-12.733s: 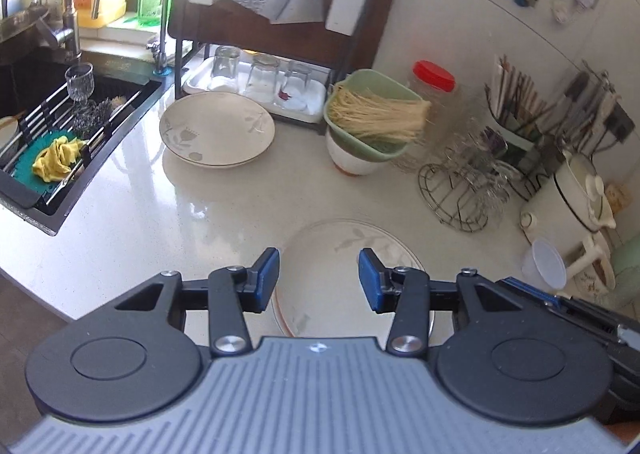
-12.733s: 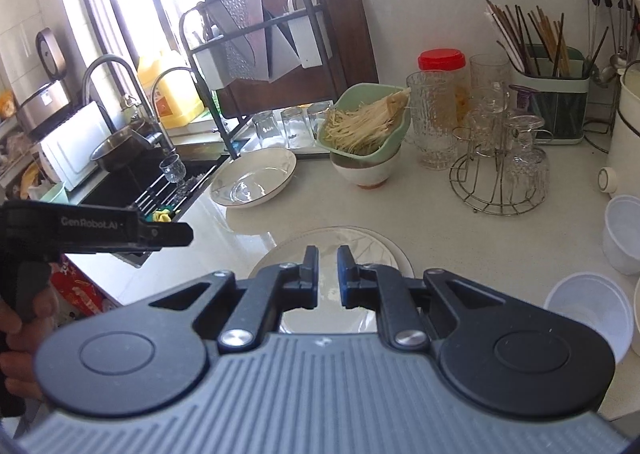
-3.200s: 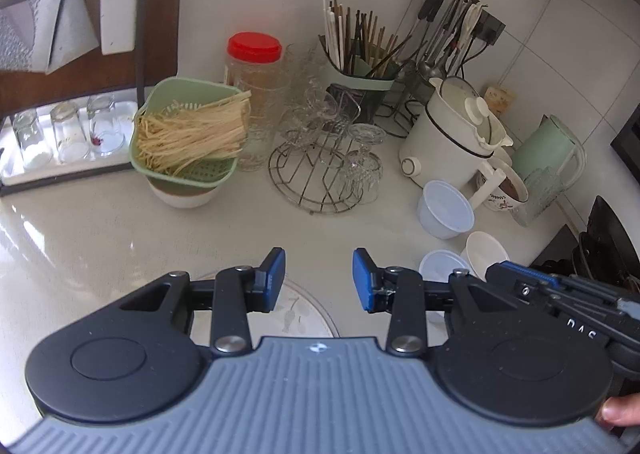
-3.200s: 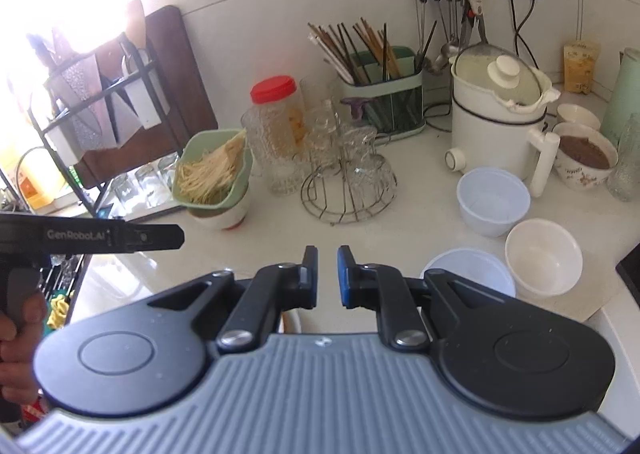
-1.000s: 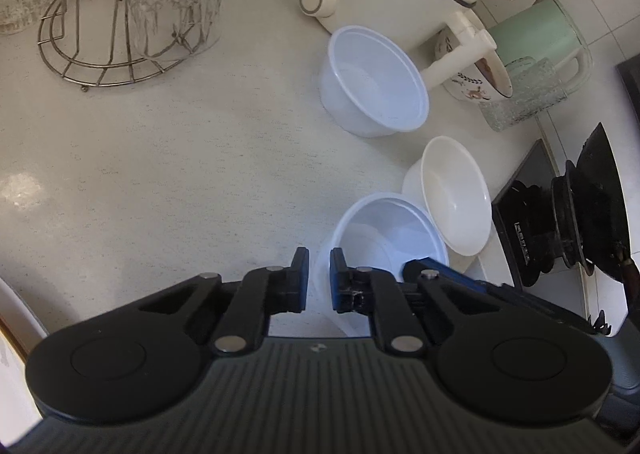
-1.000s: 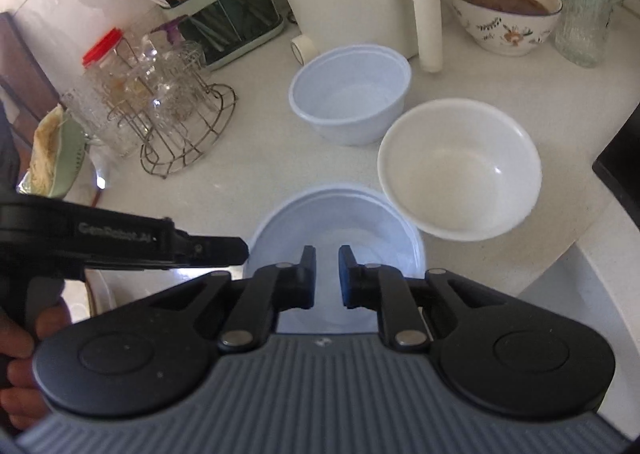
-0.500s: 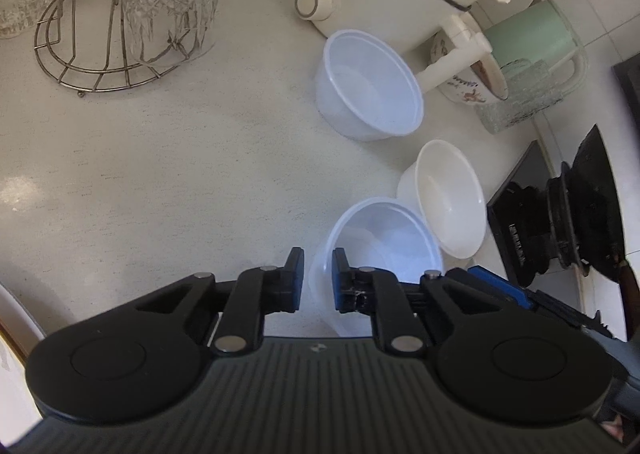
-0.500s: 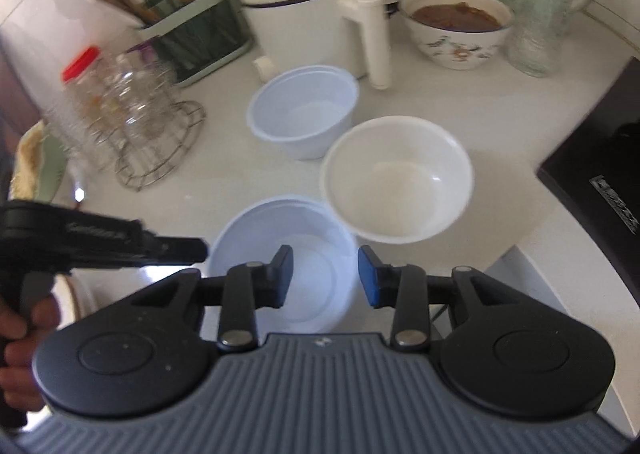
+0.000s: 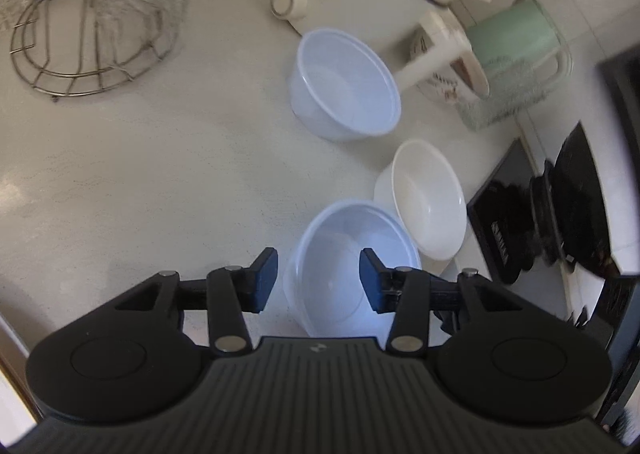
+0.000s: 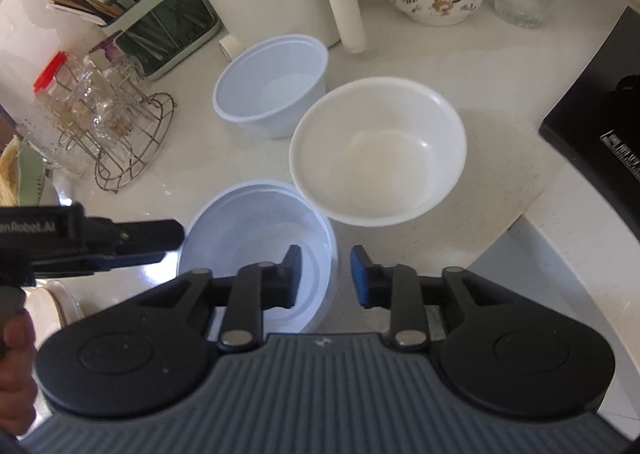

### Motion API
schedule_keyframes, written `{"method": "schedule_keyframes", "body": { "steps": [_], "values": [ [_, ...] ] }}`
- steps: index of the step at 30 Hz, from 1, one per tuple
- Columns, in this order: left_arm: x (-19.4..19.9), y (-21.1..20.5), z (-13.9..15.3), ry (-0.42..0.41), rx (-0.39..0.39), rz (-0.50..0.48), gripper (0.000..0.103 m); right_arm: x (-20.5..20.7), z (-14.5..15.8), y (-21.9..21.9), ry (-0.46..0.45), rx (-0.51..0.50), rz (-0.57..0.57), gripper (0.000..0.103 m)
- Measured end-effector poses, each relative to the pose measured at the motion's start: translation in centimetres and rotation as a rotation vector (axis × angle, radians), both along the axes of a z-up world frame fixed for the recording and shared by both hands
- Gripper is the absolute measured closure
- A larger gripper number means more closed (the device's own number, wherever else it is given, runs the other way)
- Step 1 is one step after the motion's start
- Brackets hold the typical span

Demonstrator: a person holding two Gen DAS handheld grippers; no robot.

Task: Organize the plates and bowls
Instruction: 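Close both grippers on the plastic bowl rim and lift it, then carry the plastic bowl beside the plate stack, lower it and open both grippers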

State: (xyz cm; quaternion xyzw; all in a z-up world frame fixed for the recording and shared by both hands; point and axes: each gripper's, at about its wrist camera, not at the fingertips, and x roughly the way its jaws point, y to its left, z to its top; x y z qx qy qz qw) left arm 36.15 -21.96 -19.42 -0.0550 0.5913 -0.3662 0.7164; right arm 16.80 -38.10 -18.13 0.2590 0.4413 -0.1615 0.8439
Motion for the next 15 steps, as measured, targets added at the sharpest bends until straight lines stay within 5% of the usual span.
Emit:
{"method": "schedule_keyframes", "body": {
  "steps": [5,15],
  "values": [
    [-0.5,-0.7,-0.4,-0.027,0.054,-0.009,0.068,0.4,-0.4,0.3,-0.003,0.012,0.033,0.080],
    [-0.2,3.3,1.1,-0.050,0.061,0.083,0.069,1.9,0.4,2.0,-0.045,0.063,0.126,0.080]
  ]
}}
